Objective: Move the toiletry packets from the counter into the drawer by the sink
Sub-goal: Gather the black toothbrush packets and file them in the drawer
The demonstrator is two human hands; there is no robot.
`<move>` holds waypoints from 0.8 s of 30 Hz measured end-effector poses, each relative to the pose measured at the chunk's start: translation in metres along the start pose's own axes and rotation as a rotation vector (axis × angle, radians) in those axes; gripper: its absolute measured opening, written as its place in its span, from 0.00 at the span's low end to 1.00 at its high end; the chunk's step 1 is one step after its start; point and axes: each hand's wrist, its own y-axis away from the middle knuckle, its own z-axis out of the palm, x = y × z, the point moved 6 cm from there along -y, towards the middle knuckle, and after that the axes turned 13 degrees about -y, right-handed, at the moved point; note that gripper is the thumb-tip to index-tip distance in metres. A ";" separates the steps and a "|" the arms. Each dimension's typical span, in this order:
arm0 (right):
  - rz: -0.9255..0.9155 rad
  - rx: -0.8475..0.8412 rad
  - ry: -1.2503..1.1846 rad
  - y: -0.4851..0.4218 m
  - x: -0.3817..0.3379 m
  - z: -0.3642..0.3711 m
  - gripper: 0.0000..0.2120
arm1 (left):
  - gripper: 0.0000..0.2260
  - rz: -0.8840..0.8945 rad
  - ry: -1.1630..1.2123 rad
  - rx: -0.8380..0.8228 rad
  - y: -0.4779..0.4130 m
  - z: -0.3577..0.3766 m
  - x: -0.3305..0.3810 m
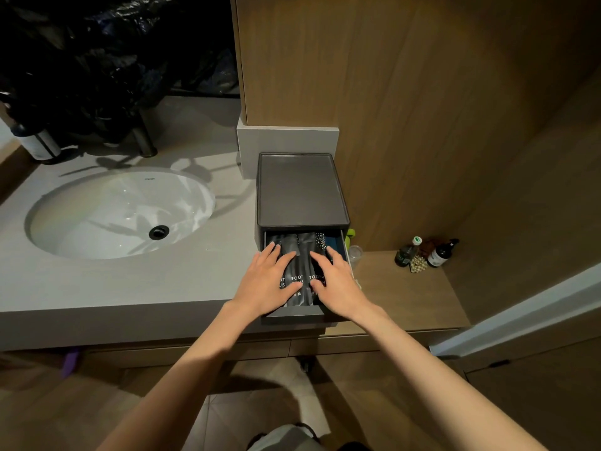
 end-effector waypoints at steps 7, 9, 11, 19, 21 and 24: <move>0.120 -0.209 0.078 0.001 0.009 0.008 0.37 | 0.33 0.006 -0.068 -0.050 -0.005 0.006 -0.001; 0.124 -0.194 0.060 0.000 0.007 0.007 0.38 | 0.32 0.014 -0.084 -0.073 -0.007 0.006 -0.003; 0.108 -0.178 0.044 -0.001 0.006 0.008 0.39 | 0.31 0.018 -0.083 -0.087 -0.008 0.005 -0.004; 0.108 -0.099 -0.029 0.001 0.004 0.008 0.41 | 0.23 -0.116 0.140 0.242 -0.010 -0.008 -0.008; 0.116 -0.095 -0.035 0.002 0.003 0.008 0.41 | 0.23 -0.150 0.082 0.283 -0.008 -0.015 -0.007; 0.126 -0.094 -0.041 0.002 0.004 0.008 0.40 | 0.23 -0.177 0.006 0.268 -0.003 -0.019 -0.007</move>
